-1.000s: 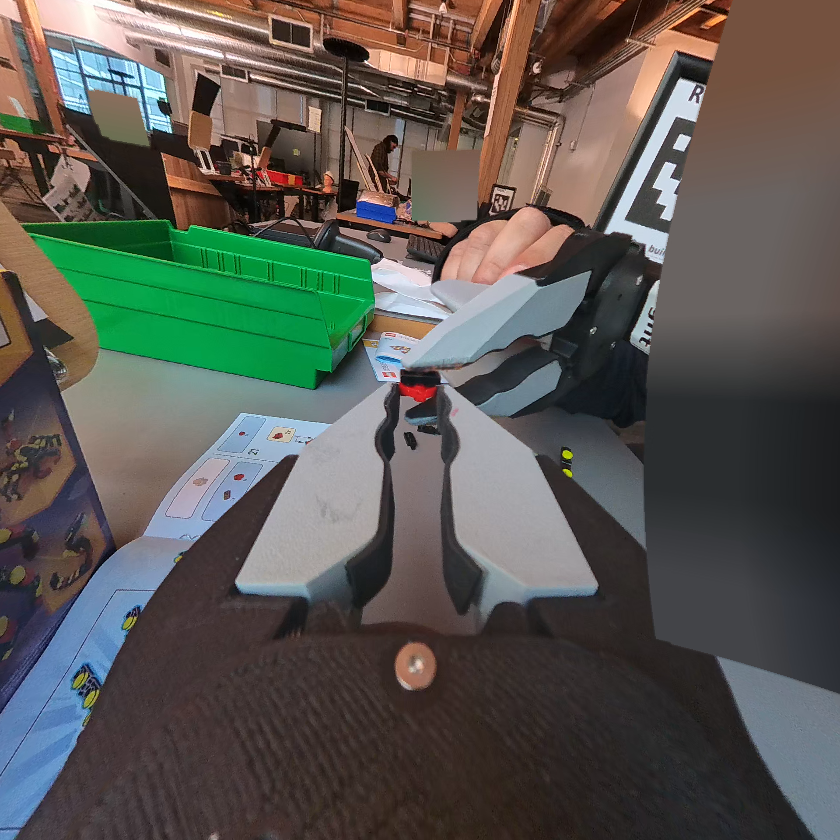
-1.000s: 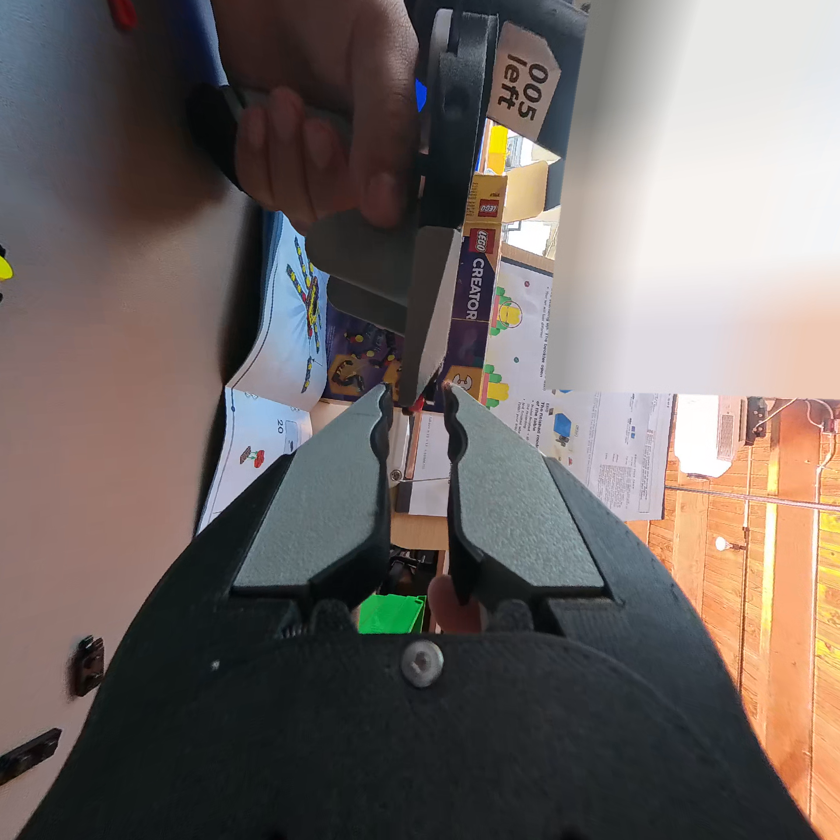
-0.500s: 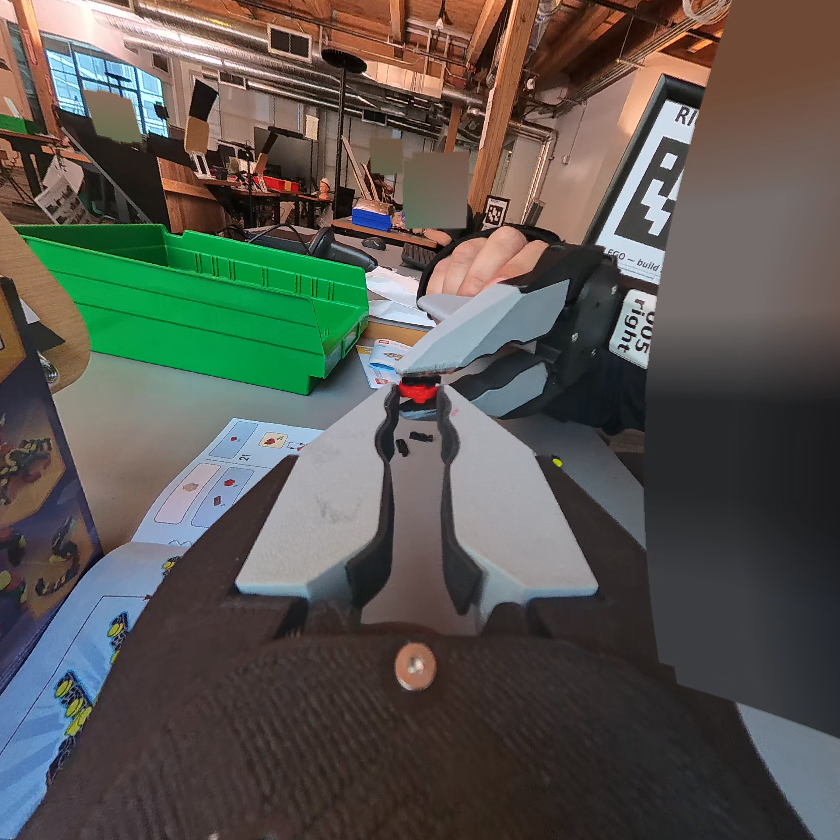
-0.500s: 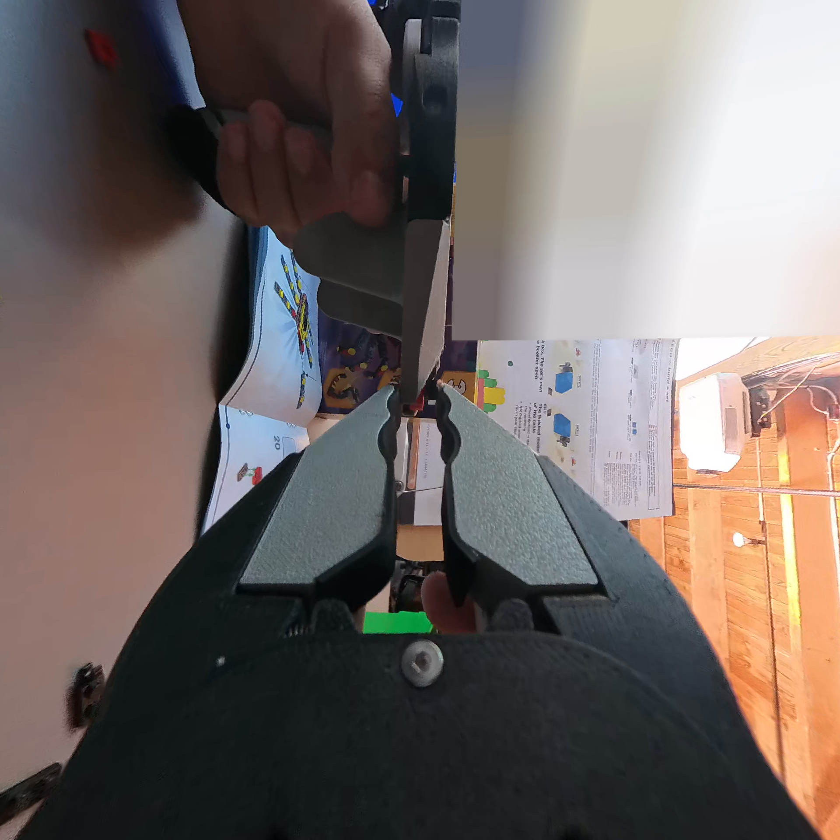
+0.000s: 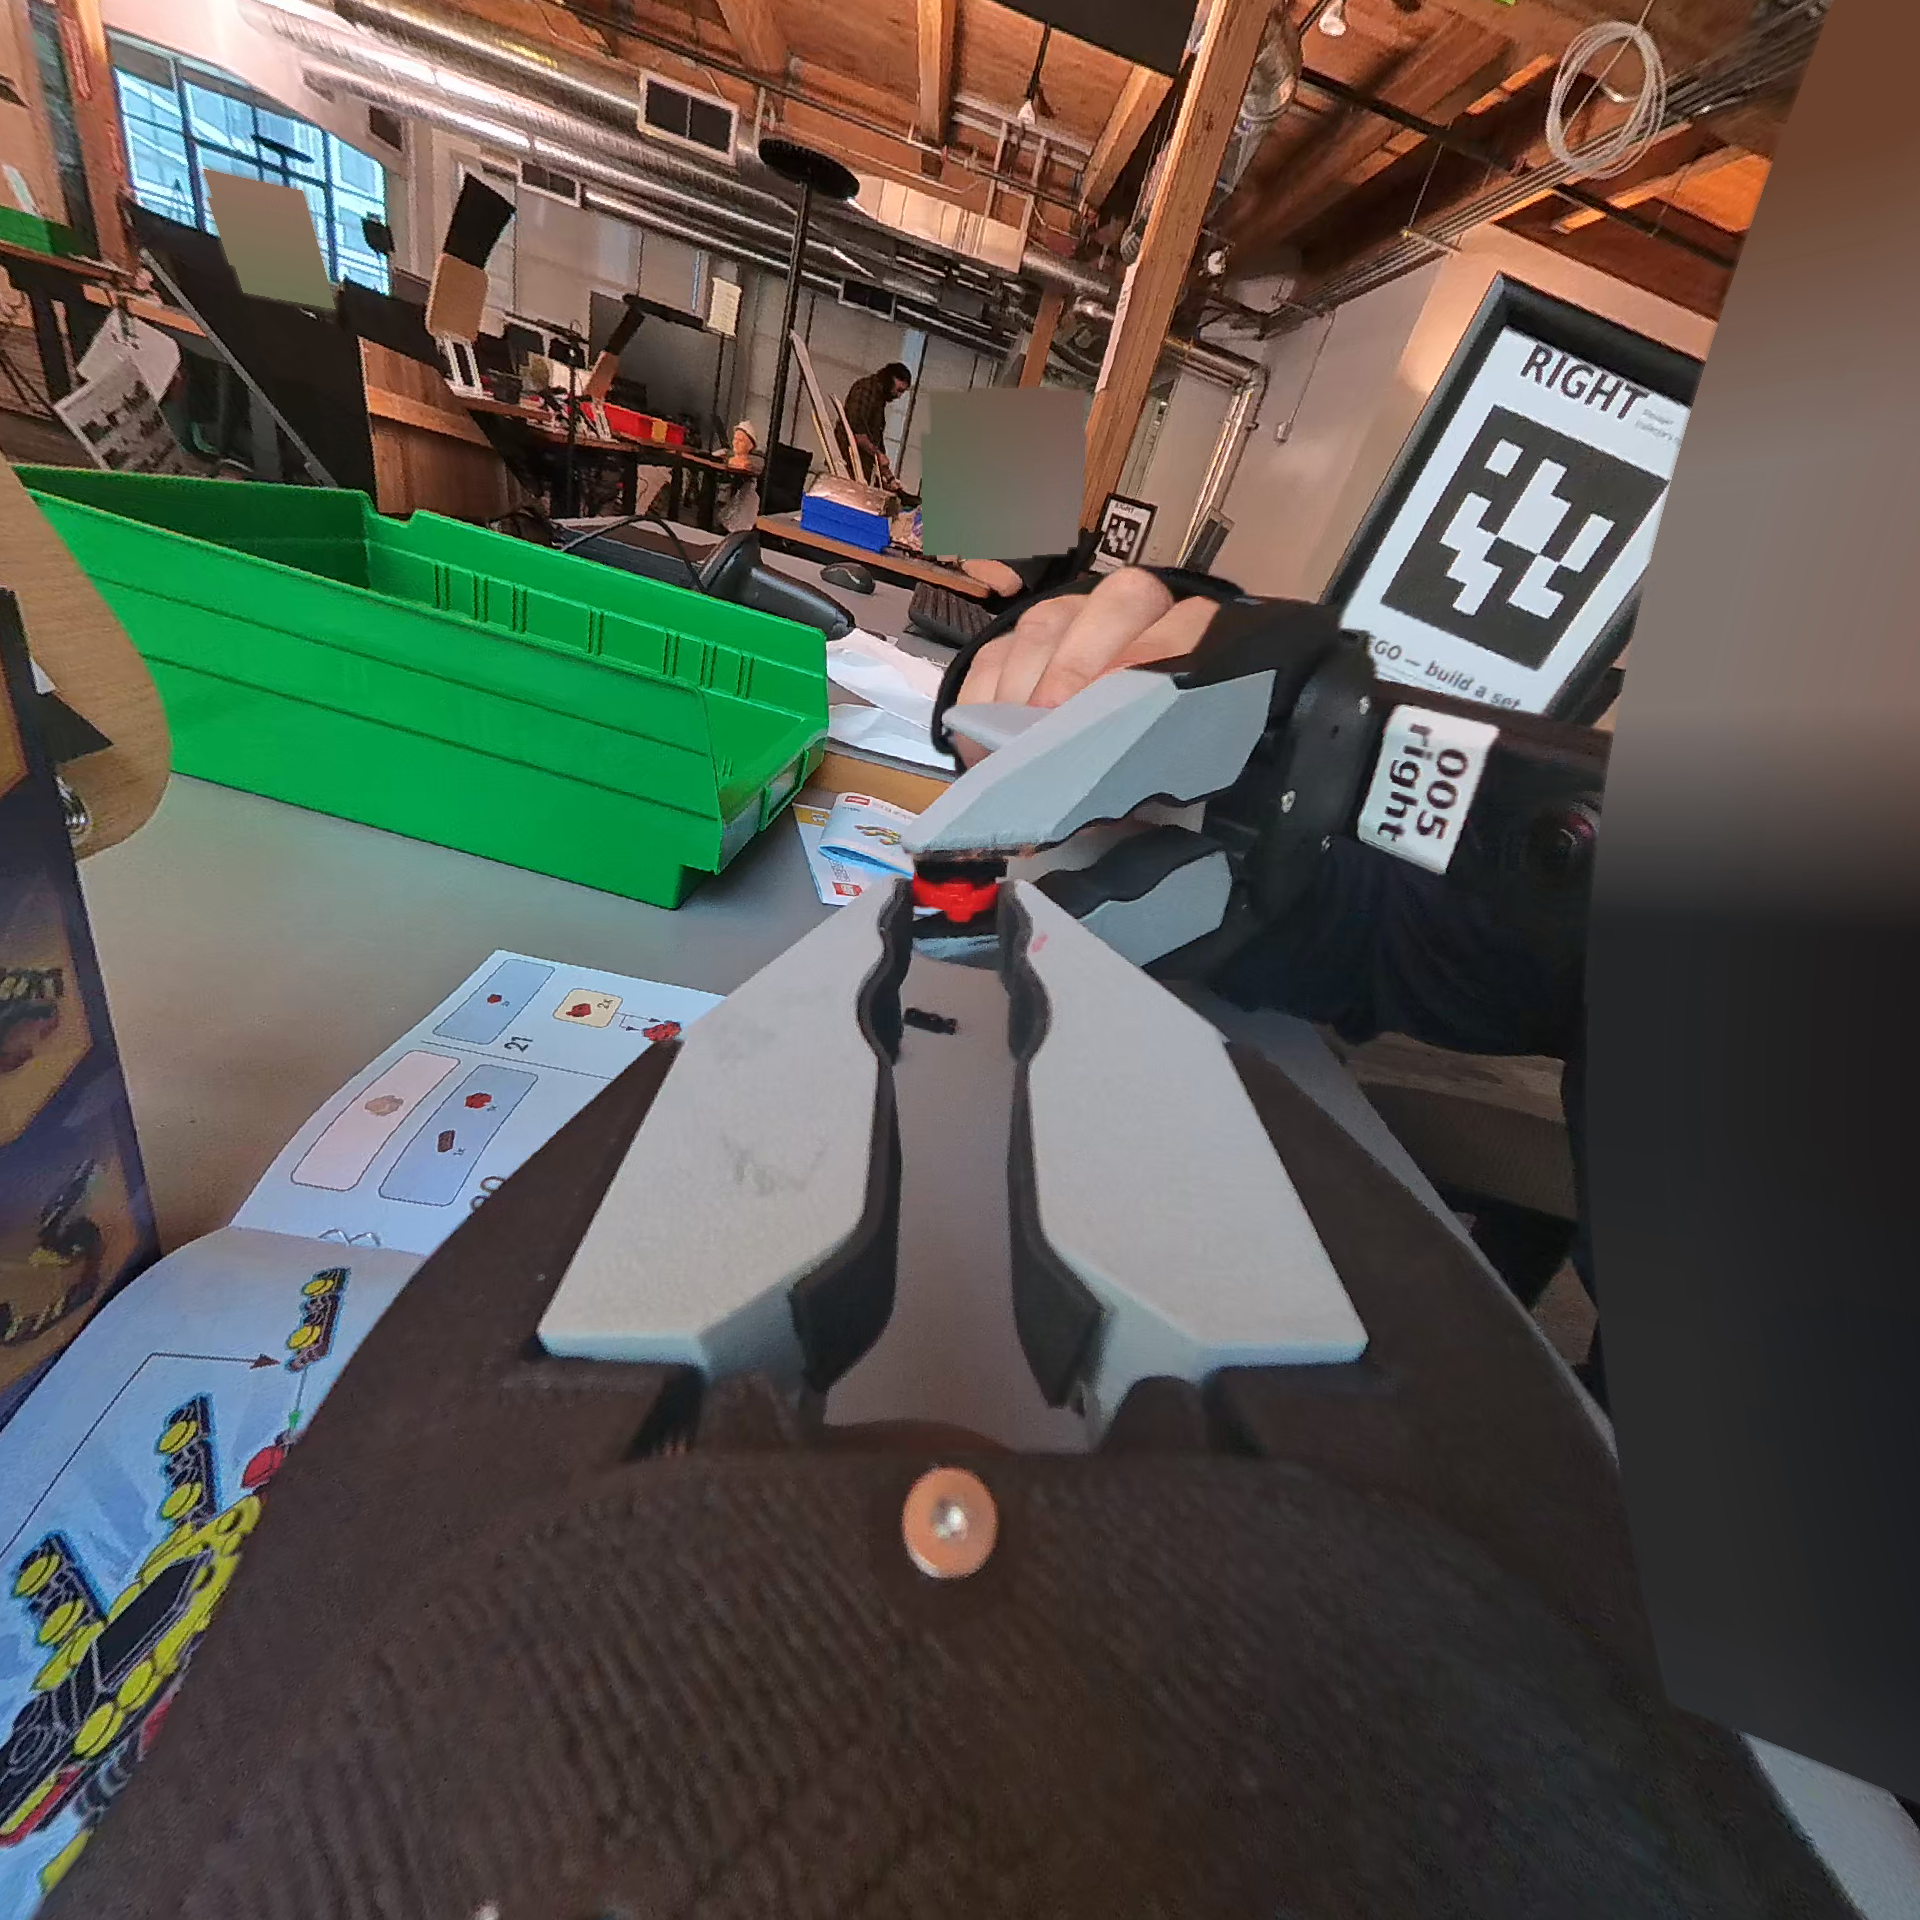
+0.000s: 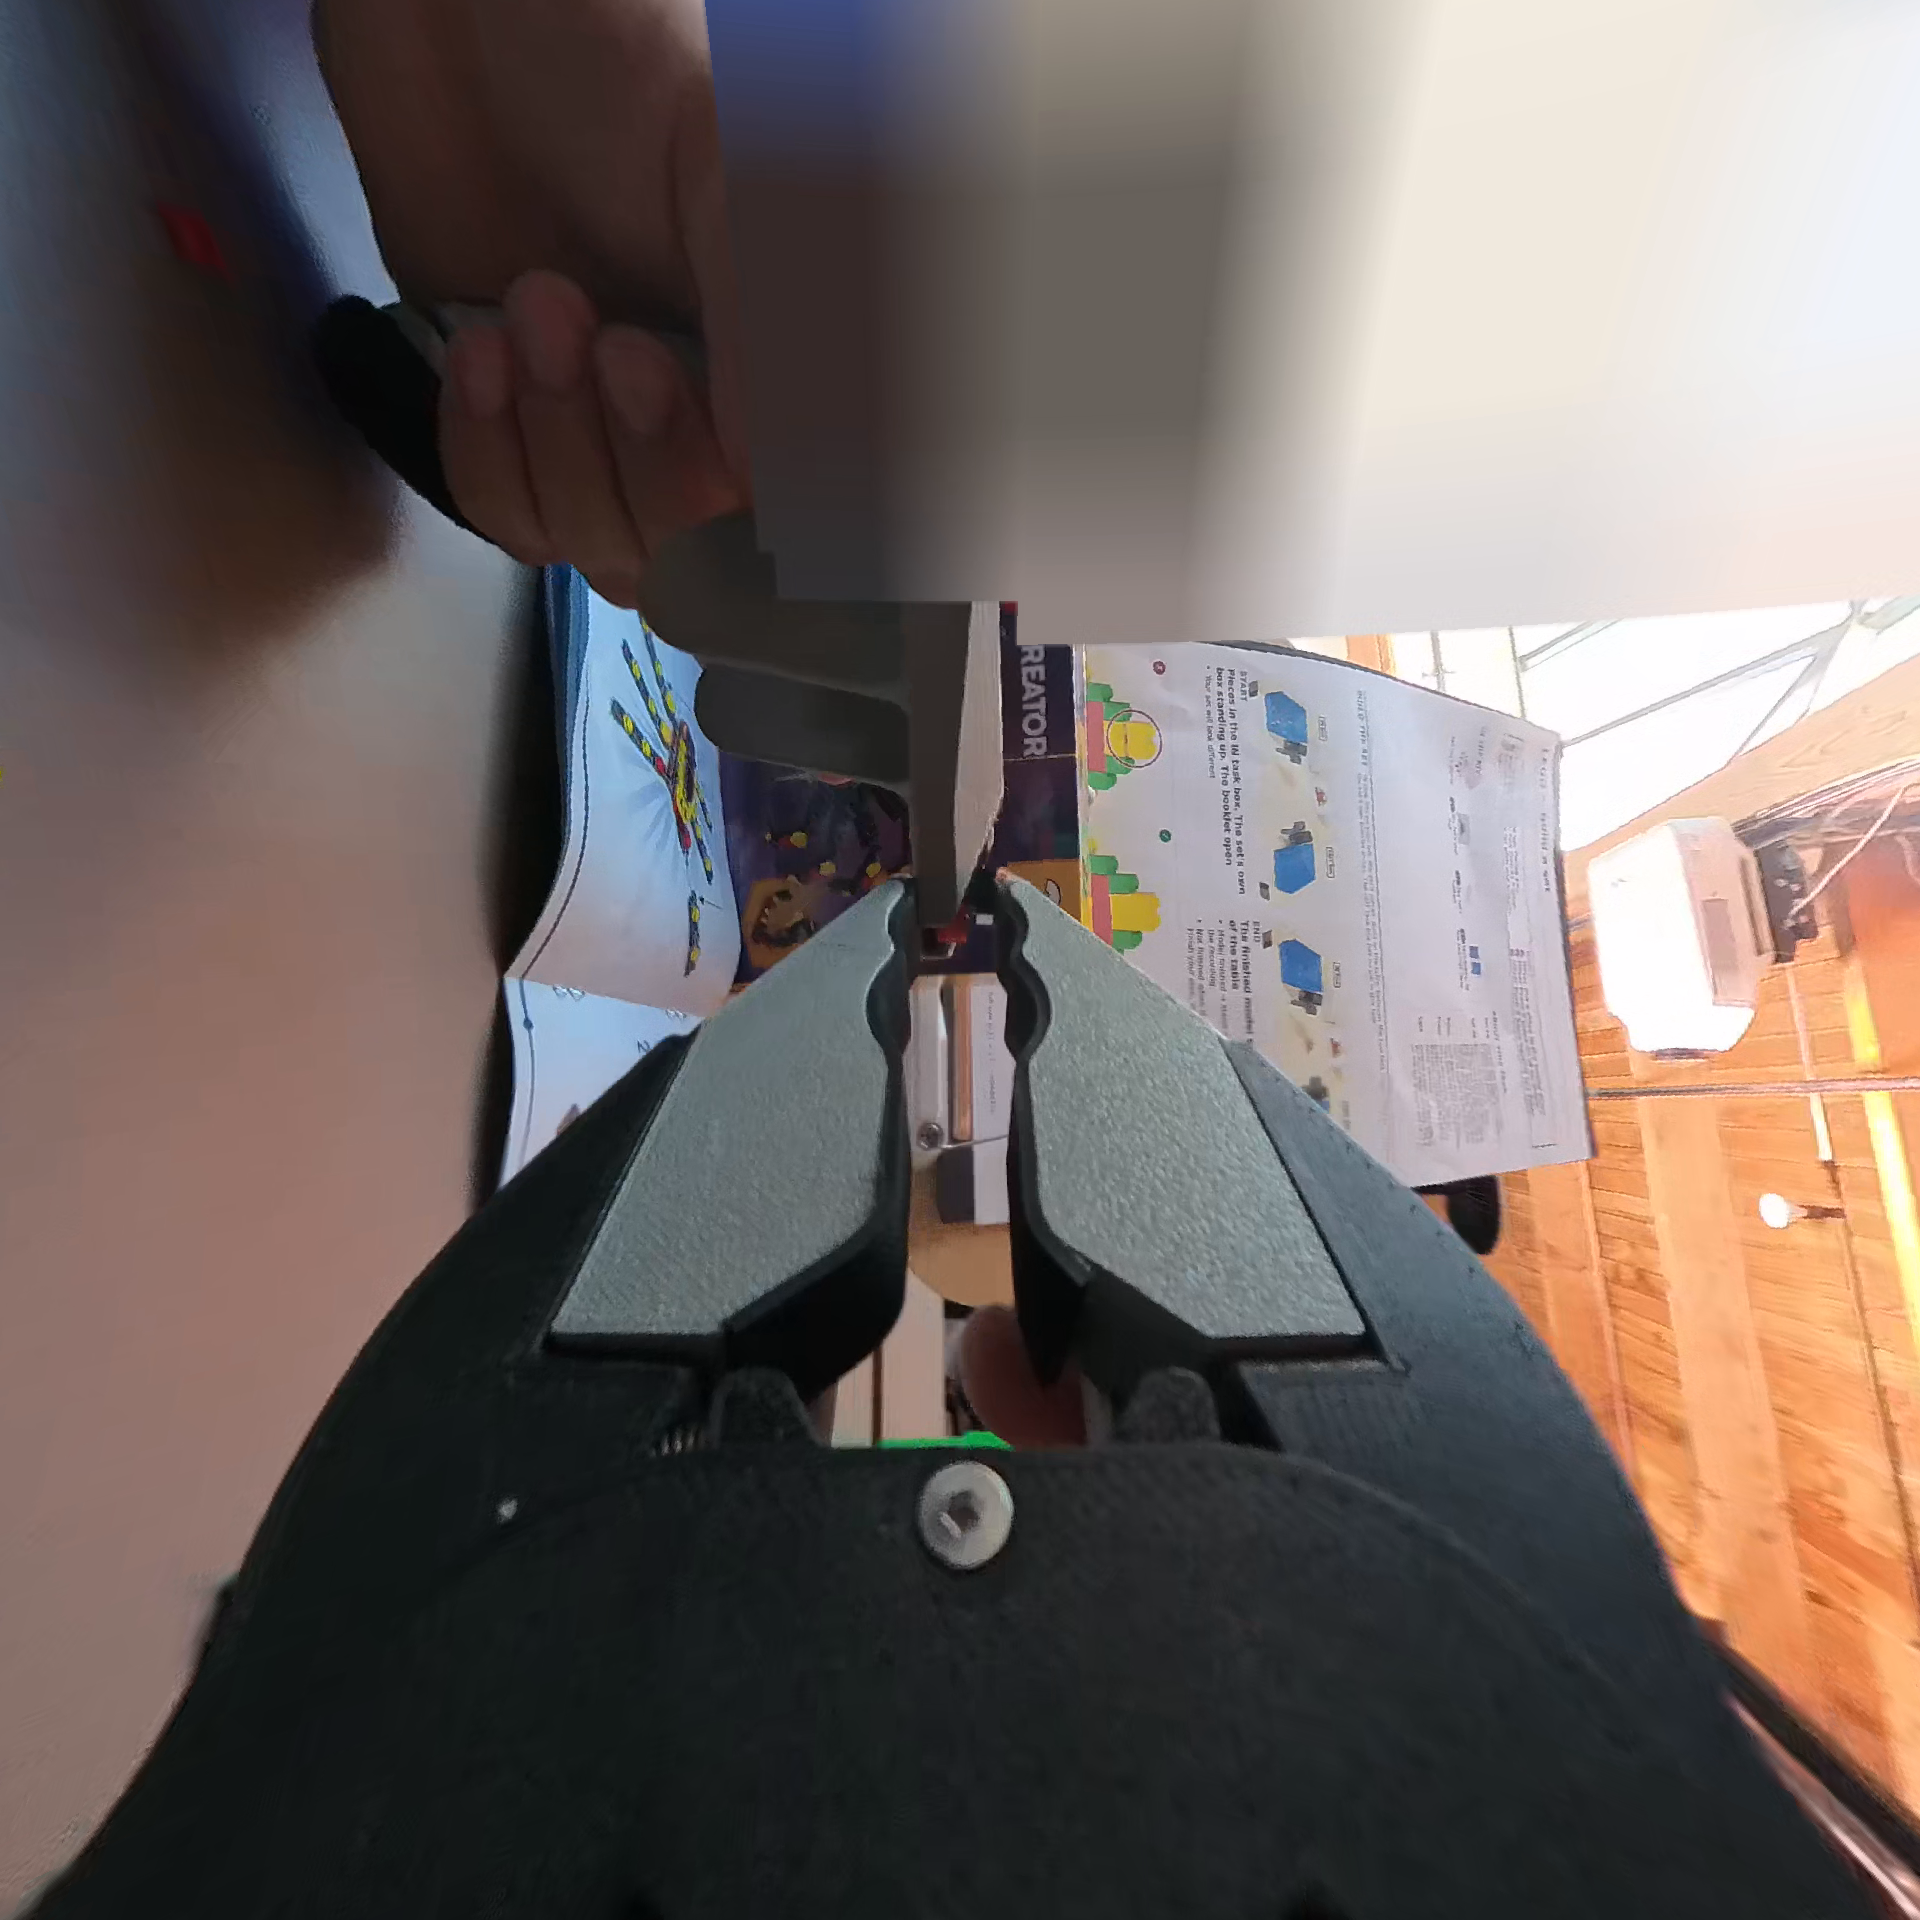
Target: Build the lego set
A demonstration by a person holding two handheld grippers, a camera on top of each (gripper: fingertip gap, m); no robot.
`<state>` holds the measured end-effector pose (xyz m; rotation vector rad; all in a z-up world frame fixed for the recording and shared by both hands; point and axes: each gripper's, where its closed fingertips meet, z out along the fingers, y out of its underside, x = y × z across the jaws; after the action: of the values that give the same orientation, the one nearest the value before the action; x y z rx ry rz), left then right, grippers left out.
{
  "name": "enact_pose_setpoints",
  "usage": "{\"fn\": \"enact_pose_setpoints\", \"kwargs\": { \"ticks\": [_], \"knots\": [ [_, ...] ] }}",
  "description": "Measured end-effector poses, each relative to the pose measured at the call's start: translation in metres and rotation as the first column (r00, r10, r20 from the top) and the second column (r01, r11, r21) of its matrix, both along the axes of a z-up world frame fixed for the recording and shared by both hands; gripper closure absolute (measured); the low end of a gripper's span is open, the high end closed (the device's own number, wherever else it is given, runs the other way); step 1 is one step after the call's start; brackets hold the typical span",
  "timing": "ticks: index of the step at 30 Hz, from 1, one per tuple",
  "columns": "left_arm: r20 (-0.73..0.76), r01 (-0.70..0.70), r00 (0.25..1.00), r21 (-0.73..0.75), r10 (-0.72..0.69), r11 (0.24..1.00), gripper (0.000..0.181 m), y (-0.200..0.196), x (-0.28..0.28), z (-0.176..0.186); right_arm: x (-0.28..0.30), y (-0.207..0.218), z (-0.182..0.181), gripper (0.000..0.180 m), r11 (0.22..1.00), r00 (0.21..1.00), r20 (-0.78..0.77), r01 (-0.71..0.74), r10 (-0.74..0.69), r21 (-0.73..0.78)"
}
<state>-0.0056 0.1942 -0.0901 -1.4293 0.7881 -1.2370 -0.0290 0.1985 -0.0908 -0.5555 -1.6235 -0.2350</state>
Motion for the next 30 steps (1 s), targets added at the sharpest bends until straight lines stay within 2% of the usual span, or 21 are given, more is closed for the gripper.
{"fn": "enact_pose_setpoints", "kwargs": {
  "ticks": [6,18,30],
  "knots": [
    [0.045,0.015,0.999,-0.03,-0.013,0.999,0.168,-0.003,0.0,0.006,-0.001,-0.003,0.004,0.172,0.993,0.997,-0.062,-0.052,0.046,-0.105],
    [0.069,0.016,0.997,0.023,-0.018,1.0,0.167,-0.008,-0.001,0.012,-0.002,-0.01,0.009,0.173,0.983,0.991,-0.106,-0.1,0.084,-0.155],
    [0.095,0.075,0.992,0.047,-0.079,0.996,0.167,-0.017,-0.001,0.014,-0.002,-0.017,0.01,0.173,0.991,0.992,-0.086,-0.1,0.092,-0.093]
  ]
}}
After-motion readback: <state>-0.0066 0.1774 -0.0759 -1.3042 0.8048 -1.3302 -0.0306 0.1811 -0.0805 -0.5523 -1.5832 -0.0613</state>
